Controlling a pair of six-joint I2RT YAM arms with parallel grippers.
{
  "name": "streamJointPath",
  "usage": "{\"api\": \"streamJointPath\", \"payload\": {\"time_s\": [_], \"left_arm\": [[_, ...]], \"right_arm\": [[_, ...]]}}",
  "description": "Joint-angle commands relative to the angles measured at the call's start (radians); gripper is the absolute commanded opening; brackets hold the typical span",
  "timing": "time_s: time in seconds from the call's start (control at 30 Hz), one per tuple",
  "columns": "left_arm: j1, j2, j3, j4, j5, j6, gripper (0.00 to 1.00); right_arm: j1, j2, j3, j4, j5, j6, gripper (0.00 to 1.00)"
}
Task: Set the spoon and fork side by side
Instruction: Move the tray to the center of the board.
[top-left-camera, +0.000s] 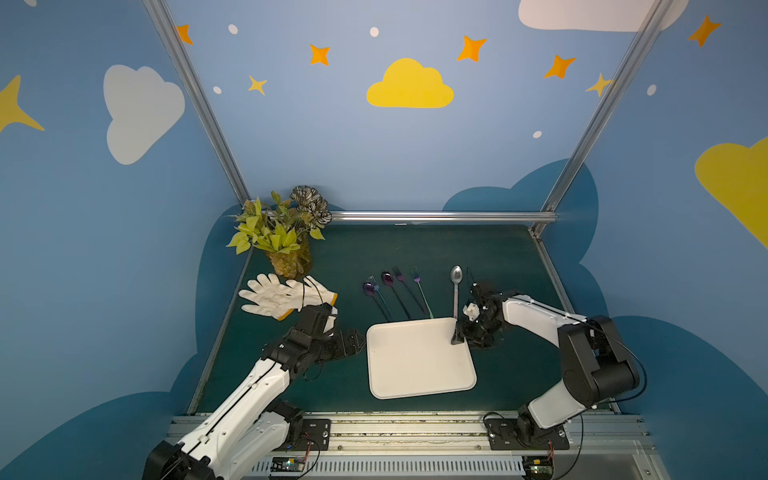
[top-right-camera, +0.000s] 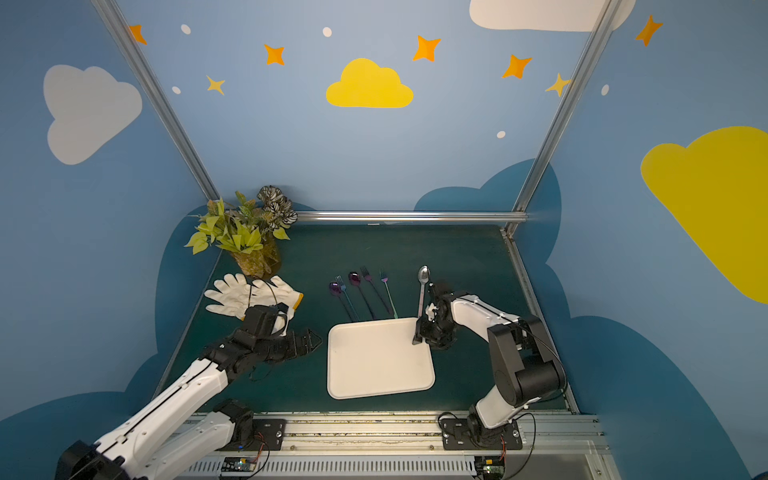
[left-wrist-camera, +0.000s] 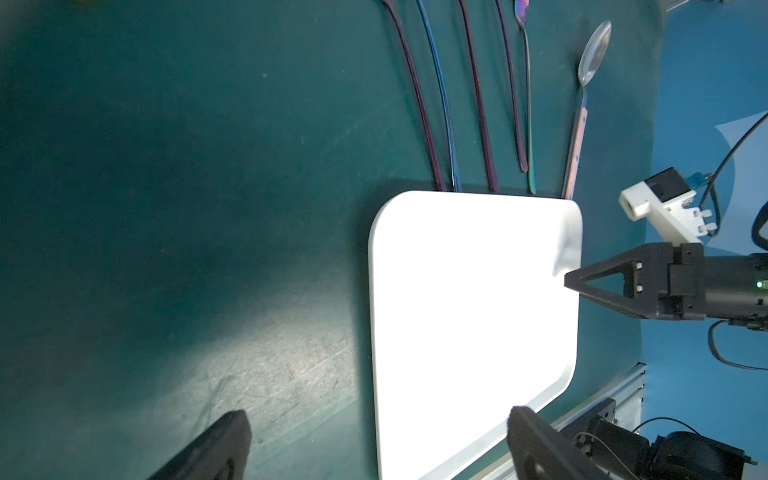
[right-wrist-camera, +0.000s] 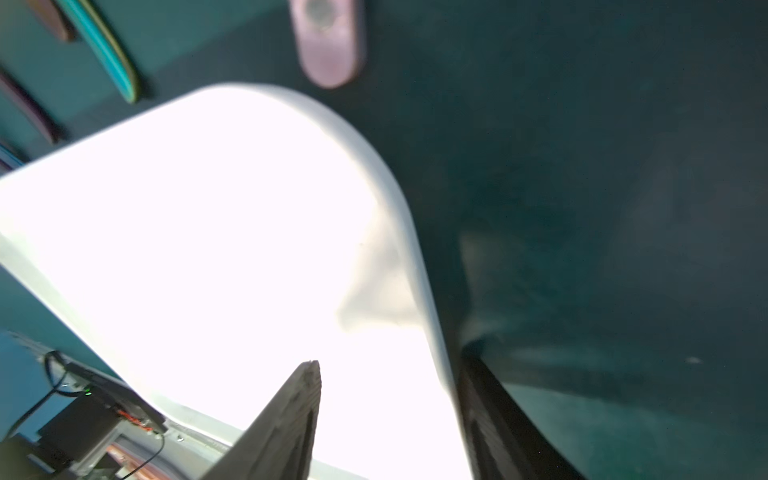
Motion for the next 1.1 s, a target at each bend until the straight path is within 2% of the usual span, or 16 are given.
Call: {"api": "streamJointPath", "payload": {"time_s": [0.0, 0.1, 0.27, 0.37, 0.47, 0.57, 0.67, 0.77, 0.93, 1.07], "left_arm": [[0.004, -0.020, -0.021, -0.020, -0.004, -0.011, 1.00], [0.003, 0.002, -0.018, -0.025, 0.000, -0.012, 1.00], [0.001, 0.061, 0.018, -0.031, 0.045, 0.018, 1.00], [-0.030, 0.123, 0.021, 0.005, 0.076, 0.010, 0.97], [-0.115, 0.200, 0.018, 0.085, 0.089, -0.031, 0.96], [-0.175, 0.302, 0.025, 0.166, 0.114, -0.069, 0.96], [-0.187, 0.402, 0.049, 0.214, 0.143, -0.073, 0.96], [-0.188, 0.473, 0.084, 0.243, 0.151, -0.057, 0.96], [-0.188, 0.541, 0.147, 0.238, 0.146, -0.013, 0.96], [-0.186, 0.551, 0.185, 0.143, 0.078, 0.025, 1.00]], "right_arm": [[0.054, 0.029, 0.029, -0.031, 0.025, 0.016, 0.59], [0.093, 0.035, 0.059, -0.064, 0.073, 0.053, 0.59], [0.101, -0.049, 0.111, -0.177, 0.262, 0.086, 0.62], [0.106, -0.105, 0.181, -0.226, 0.303, 0.029, 0.61], [0.106, -0.104, 0.268, -0.231, 0.282, -0.050, 0.60], [0.107, -0.024, 0.381, -0.234, 0.270, -0.117, 0.56], [0.108, 0.104, 0.520, -0.260, 0.253, -0.152, 0.51], [0.108, 0.188, 0.613, -0.256, 0.247, -0.164, 0.50], [0.111, 0.312, 0.737, -0.257, 0.223, -0.185, 0.48], [0.131, 0.417, 0.821, -0.257, 0.220, -0.191, 0.46]]}}
